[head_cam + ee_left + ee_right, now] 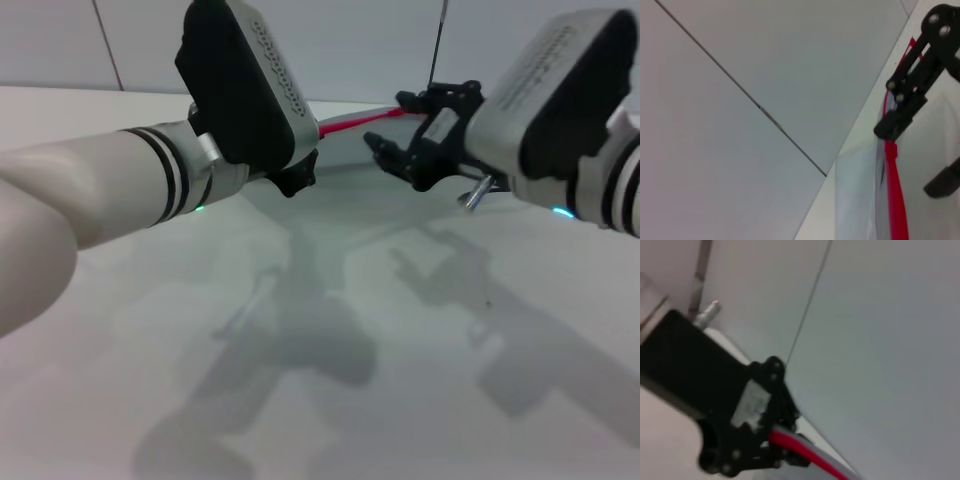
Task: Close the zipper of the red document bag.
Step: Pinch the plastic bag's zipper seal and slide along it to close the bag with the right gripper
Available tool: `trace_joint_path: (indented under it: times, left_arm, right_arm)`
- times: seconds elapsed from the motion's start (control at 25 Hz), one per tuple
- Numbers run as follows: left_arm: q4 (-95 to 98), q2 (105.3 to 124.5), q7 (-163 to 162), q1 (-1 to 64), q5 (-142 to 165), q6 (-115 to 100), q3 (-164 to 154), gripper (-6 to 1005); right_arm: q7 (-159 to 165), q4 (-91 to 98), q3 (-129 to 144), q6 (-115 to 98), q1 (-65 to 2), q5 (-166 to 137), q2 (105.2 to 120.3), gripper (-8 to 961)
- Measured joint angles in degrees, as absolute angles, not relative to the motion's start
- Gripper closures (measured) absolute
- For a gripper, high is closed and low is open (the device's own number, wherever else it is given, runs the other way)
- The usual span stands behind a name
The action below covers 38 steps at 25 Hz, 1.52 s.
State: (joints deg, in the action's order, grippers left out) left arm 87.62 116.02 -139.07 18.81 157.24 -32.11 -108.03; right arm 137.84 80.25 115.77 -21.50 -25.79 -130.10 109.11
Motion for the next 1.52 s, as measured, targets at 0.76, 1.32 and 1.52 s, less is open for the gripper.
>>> trace_joint_path:
  times: [0.76, 1.32, 1.52]
  left_arm:
    - [87.7, 115.93, -138.9, 20.0, 157.2, -34.4, -108.4, 903]
    - [87.9, 116.01, -138.9, 20.9, 157.2, -36.0, -108.4, 890]
    - [88.1, 115.95, -138.9, 20.9, 157.4, -36.7, -108.1, 885]
  right_arm:
    - [123.9, 79.7, 105.6, -30.0, -25.1, -135.1, 115.99, 421]
    - [124.2, 77.9, 107.3, -30.9, -27.3, -144.0, 116.16, 441]
    - [124.3, 78.6, 107.8, -31.9, -27.1, -144.7, 116.18, 447]
